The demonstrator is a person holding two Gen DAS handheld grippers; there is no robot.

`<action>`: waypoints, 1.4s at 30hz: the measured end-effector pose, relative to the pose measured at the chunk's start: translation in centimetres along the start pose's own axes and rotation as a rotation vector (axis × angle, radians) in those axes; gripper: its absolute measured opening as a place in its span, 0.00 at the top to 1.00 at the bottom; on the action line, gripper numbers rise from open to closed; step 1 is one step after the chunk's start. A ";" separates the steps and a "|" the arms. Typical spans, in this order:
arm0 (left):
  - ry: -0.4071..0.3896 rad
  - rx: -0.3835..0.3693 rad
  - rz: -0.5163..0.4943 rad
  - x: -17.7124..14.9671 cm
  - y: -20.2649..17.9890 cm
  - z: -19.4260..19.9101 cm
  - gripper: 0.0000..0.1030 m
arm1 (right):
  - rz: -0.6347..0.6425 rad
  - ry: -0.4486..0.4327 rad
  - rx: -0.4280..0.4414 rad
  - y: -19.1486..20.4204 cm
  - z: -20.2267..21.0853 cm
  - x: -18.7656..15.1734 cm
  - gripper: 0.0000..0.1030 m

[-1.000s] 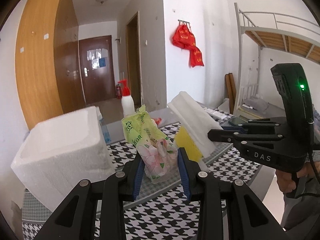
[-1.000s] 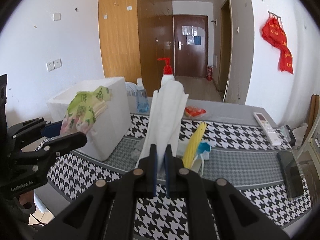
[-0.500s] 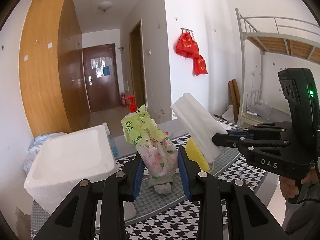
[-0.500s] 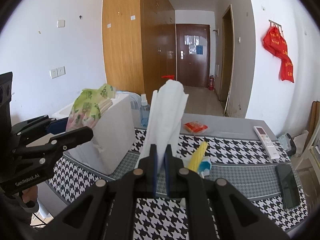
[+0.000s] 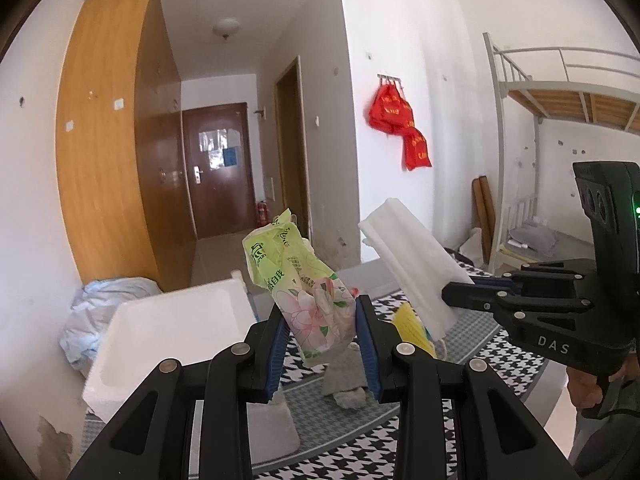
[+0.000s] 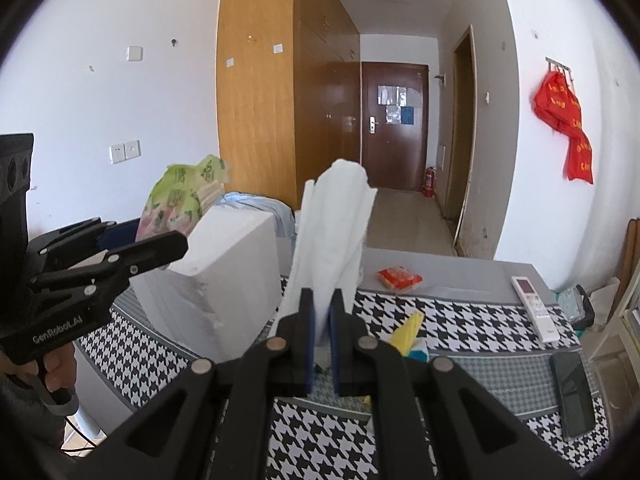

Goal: Organize soft objects
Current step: 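Carry the tissue with the right tool while the left tool carries the pack toward the foam box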

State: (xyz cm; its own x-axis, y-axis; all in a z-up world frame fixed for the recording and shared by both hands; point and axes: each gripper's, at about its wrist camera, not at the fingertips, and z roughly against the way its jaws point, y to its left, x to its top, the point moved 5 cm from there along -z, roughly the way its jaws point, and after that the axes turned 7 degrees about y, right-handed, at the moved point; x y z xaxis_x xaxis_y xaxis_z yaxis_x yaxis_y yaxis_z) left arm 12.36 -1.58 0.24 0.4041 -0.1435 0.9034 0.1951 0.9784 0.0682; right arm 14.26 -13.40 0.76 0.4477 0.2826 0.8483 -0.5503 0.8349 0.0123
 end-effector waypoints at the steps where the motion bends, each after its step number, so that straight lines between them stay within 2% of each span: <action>1: -0.004 0.007 0.003 0.1 0.2 0.1 0.66 | 0.003 -0.003 0.002 0.1 0.0 0.2 0.91; 18: -0.031 0.108 0.054 0.7 3.5 1.7 0.66 | 0.040 -0.034 0.071 2.4 -1.0 1.8 0.91; 33: -0.020 0.196 0.116 0.1 7.9 2.5 0.66 | 0.061 -0.017 0.149 5.7 -3.7 3.5 0.91; 42: -0.020 0.222 0.130 -0.3 9.8 2.4 0.66 | 0.090 -0.006 0.175 7.8 -5.0 4.6 0.91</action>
State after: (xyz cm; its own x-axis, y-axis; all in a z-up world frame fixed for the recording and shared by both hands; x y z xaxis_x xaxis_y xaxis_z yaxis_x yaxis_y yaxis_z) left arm 11.97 8.41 1.65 0.3952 -0.0139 0.9185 -0.0591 0.9974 0.0405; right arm 15.54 -3.21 2.09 0.3872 0.3495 0.8532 -0.7023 0.7114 0.0273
